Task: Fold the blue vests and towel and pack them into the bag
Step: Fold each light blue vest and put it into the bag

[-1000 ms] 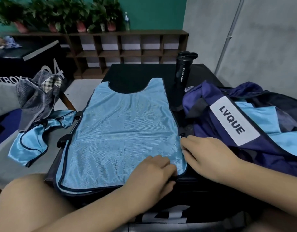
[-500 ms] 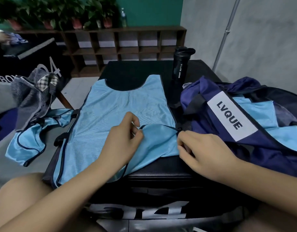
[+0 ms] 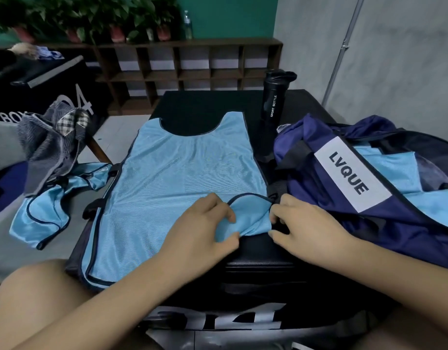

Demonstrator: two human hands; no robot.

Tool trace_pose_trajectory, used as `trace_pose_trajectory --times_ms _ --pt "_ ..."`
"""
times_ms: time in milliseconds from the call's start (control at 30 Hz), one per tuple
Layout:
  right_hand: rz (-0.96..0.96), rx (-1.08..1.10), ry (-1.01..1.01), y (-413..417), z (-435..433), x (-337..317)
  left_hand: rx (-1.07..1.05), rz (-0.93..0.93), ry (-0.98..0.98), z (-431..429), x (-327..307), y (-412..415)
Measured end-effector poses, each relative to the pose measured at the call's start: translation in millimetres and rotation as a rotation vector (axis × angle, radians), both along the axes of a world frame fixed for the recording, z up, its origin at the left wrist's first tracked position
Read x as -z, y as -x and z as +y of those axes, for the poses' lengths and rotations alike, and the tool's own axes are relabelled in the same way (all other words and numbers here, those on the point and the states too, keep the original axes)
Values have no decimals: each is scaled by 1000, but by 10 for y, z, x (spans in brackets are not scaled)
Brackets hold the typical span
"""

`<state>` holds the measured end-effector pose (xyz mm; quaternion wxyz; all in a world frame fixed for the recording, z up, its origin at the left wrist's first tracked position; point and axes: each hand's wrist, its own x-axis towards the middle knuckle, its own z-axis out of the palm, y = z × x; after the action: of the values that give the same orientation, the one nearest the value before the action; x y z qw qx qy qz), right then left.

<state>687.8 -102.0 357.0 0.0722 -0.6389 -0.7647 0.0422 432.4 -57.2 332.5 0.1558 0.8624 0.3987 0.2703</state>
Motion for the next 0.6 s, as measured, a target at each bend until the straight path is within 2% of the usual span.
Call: trace_pose_trajectory --times_ms 133,233,333,600 --pt "230 -11 36 -27 60 40 19 96 -70 -35 65 -30" --pt "372 -22 6 -8 57 13 5 84 -70 5 66 -12" --pt "590 57 76 38 53 -48 -48 37 -42 71 34 31" --pt "808 190 144 136 86 -136 -119 -23 -20 109 -37 96"
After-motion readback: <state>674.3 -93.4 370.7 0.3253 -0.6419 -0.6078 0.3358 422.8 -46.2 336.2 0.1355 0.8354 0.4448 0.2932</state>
